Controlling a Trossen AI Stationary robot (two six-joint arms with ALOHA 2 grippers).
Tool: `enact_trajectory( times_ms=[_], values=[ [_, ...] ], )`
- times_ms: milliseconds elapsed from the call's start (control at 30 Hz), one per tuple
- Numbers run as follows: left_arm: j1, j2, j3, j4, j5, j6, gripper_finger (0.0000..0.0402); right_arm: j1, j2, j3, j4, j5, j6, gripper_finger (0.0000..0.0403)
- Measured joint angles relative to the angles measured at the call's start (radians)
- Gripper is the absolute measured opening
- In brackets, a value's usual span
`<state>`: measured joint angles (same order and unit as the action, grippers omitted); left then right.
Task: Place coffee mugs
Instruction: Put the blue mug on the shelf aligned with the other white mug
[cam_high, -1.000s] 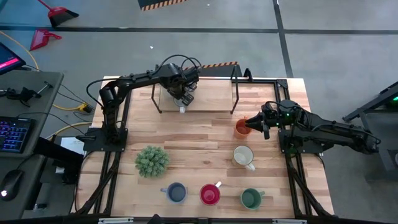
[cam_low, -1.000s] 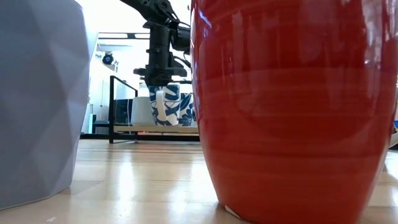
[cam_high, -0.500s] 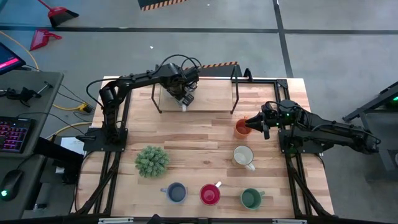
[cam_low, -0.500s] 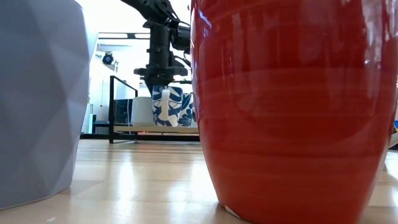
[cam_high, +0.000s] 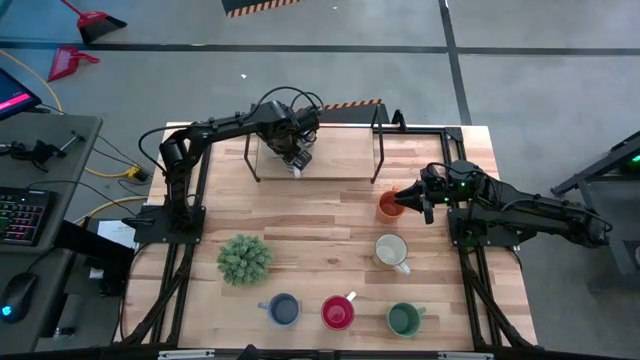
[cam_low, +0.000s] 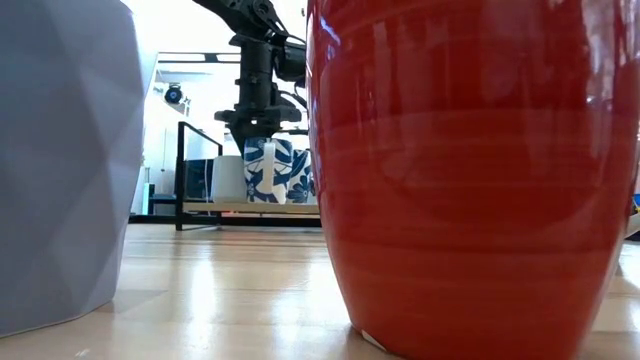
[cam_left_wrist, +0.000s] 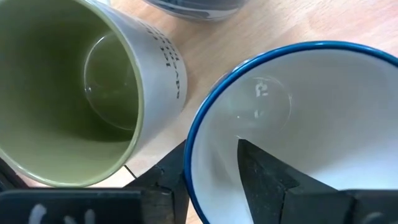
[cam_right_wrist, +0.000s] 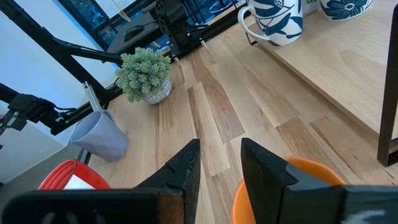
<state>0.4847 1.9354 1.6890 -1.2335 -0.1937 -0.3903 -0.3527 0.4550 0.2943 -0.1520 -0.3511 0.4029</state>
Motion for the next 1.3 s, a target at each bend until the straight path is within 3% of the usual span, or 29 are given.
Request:
enact_trajectory(
  times_ms=[600, 1067, 1300],
  values=[
    [0.0, -0.005, 0.006, -0.008, 0.004, 0.0, 0.0174, 0.0, 0.0, 0.0, 0.0, 0.0, -0.001, 0.0097],
    [0.006, -0.006, 0.187, -0.05, -0.048, 0.009, 0.0175, 0.0, 0.0, 0.0, -0.001, 0.0, 0.0, 0.0097],
    [-0.043, -0.006, 0.286, -0.09, 0.01, 0.002, 0.0175, 0.0, 0.001, 0.0, -0.001, 0.0, -0.002, 0.0097]
  ],
)
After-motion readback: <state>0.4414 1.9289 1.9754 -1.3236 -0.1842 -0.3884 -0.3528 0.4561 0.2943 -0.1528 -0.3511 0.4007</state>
